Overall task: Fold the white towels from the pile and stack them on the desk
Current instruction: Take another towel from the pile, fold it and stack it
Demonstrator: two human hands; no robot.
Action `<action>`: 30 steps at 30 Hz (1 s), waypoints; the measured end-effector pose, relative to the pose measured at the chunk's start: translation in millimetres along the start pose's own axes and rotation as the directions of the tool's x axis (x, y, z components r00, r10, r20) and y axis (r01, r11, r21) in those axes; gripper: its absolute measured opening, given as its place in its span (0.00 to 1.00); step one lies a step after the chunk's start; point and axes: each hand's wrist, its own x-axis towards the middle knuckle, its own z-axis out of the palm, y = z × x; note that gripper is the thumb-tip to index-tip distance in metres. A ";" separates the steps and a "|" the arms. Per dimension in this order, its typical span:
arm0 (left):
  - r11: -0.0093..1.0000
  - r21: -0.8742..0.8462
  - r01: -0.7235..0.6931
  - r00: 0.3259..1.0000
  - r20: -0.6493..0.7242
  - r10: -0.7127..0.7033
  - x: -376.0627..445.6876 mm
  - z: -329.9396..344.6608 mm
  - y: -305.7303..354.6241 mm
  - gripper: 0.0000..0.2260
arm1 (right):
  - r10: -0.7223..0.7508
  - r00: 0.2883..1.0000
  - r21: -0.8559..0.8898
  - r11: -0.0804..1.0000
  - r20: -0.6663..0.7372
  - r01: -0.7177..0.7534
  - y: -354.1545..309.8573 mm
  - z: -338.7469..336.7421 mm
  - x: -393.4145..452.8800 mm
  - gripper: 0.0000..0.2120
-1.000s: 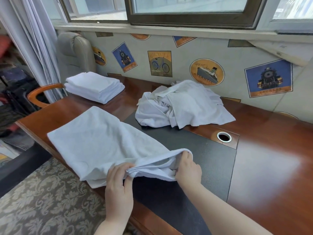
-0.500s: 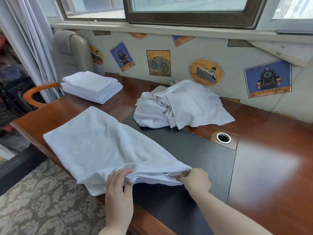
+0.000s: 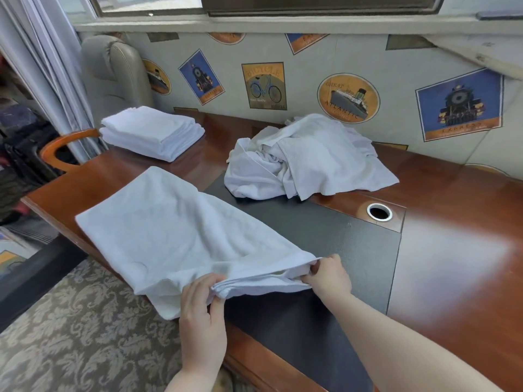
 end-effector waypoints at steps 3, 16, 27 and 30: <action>1.000 -0.002 0.015 1.000 0.000 -0.015 -0.7 -0.9 -3.8 0.10 | -0.021 0.996 0.199 0.980 0.086 0.004 7.4 -5.6 9.1 0.09; 1.000 -0.020 0.004 0.998 -0.057 -0.005 -9.9 -6.4 -11.9 0.14 | 0.028 0.997 0.492 0.869 0.075 -0.061 -11.6 18.5 5.0 0.06; 1.000 0.002 0.010 0.999 -0.043 -0.010 -8.9 -6.5 -11.4 0.15 | -0.042 0.981 0.507 0.860 0.190 -0.062 -11.6 6.9 20.7 0.04; 0.999 -0.023 0.027 0.999 -0.040 -0.028 -7.9 -4.9 -12.9 0.15 | -0.052 0.992 0.589 0.808 0.116 -0.026 -6.5 -3.5 15.3 0.06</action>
